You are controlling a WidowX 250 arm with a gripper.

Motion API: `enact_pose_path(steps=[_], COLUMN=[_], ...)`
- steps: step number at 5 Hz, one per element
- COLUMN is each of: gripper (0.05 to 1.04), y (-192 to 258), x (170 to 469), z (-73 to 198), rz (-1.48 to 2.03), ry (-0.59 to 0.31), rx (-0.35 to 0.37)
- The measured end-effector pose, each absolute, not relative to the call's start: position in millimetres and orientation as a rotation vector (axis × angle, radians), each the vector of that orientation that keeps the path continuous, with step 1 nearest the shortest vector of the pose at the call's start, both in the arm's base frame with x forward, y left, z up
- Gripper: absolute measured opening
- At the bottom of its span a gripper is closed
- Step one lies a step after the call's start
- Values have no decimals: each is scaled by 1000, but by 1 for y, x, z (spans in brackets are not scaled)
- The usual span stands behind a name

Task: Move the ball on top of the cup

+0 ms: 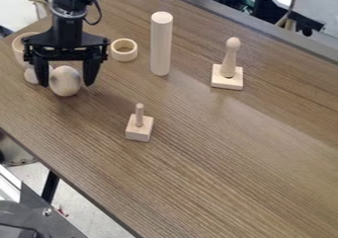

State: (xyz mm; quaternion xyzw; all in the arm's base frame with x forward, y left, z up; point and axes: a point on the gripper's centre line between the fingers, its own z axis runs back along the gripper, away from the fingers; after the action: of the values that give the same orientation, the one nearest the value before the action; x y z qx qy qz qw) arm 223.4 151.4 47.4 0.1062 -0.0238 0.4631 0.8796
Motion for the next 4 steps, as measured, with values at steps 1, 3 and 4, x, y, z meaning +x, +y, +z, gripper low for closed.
enact_pose_path(steps=[1, 3, 4], gripper=[726, 722, 722], y=[155, 156, 144], x=[224, 224, 230], z=[46, 45, 63], rz=[984, 1006, 982], ry=[-47, -41, -52], rx=[214, 211, 158])
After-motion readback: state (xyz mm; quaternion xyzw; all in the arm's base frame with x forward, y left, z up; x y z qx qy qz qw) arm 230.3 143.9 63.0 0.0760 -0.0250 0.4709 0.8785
